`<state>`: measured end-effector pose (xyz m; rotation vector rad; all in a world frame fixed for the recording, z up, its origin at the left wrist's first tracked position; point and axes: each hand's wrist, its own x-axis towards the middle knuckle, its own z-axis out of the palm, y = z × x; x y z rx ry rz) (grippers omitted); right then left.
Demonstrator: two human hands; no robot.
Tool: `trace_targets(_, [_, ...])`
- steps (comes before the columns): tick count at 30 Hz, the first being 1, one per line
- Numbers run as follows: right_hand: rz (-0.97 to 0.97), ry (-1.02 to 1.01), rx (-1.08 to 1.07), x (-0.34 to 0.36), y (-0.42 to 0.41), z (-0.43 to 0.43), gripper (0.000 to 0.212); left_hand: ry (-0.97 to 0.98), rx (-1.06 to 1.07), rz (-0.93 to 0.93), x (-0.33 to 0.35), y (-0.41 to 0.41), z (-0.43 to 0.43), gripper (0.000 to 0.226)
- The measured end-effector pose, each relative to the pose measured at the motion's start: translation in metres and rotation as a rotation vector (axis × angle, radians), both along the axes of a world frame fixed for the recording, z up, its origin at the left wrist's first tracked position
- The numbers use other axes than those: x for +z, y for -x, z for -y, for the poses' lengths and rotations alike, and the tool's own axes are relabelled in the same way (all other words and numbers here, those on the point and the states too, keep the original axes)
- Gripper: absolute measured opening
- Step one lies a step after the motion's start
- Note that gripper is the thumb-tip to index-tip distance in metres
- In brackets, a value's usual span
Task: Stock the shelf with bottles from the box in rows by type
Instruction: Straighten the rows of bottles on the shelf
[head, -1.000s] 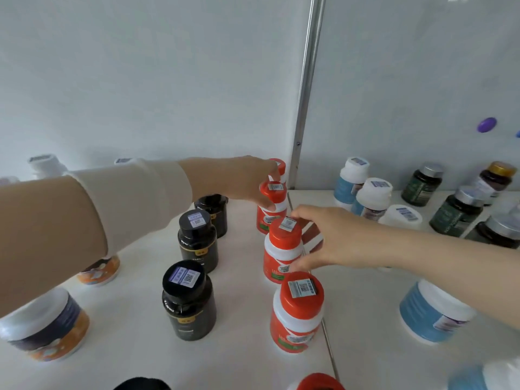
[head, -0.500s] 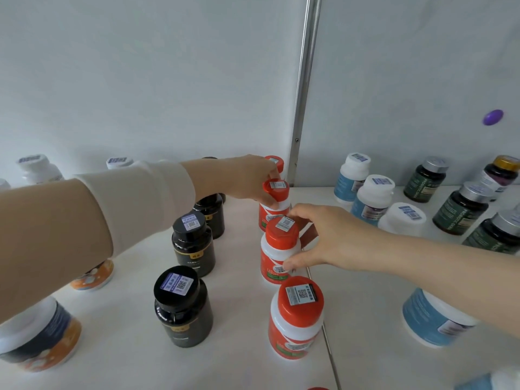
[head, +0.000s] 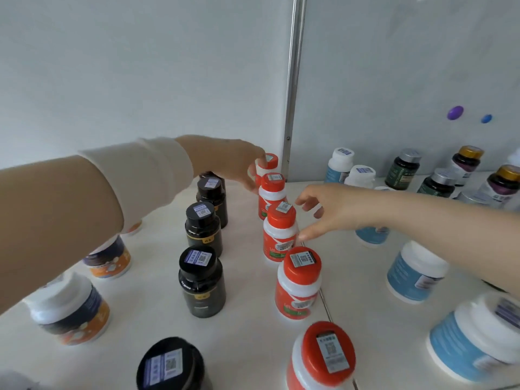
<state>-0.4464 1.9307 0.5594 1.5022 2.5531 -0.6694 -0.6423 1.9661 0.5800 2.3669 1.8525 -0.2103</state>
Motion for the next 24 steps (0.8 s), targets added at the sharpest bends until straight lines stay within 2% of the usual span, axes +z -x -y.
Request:
trace_targets(4, [0.252,-0.229,0.003,0.023,-0.002,0.012,0.069,-0.039,-0.020,-0.229,0.034,0.009,0.031,0.051])
trace_targets(7, [0.311,-0.384,0.007,0.034,0.002,0.028,0.059,-0.090,-0.002,-0.310,0.041,0.019,0.060,0.047])
trace_targets(10, [0.288,-0.483,-0.011,0.041,0.005,0.052,0.056,-0.067,-0.010,-0.339,0.041,0.024,0.098,0.041])
trace_targets(12, [0.243,-0.519,-0.001,0.044,0.007,0.069,0.057,-0.041,0.003,-0.290,0.036,0.028,0.119,0.041])
trace_targets(15, [0.175,-0.556,0.028,0.053,0.014,0.093,0.057,-0.046,0.017,-0.100,0.032,0.030,0.149,0.042])
trace_targets(19, [0.129,-0.575,0.058,0.059,0.030,0.127,0.057,-0.038,0.030,0.019,0.024,0.036,0.179,0.048])
trace_targets(24, [-0.091,-0.429,0.077,0.030,0.043,0.188,0.065,-0.049,0.045,0.164,0.003,0.047,0.186,0.062])
